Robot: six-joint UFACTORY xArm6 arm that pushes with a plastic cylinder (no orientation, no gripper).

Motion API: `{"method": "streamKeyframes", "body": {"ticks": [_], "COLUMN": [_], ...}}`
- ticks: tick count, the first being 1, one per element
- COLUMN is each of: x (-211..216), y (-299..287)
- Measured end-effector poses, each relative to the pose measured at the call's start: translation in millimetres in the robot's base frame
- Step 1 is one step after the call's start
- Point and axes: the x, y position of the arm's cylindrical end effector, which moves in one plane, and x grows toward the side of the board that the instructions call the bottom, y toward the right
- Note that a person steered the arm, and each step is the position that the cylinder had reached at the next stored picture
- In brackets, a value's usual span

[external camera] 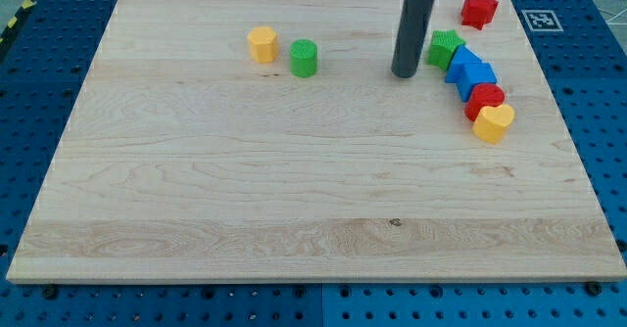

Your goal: Move the green star up a bit

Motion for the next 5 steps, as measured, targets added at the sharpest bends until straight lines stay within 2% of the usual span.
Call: {"method": "streamKeyframes", "body": {"ticks": [5], "x": [-32.3], "y": [28.0]}}
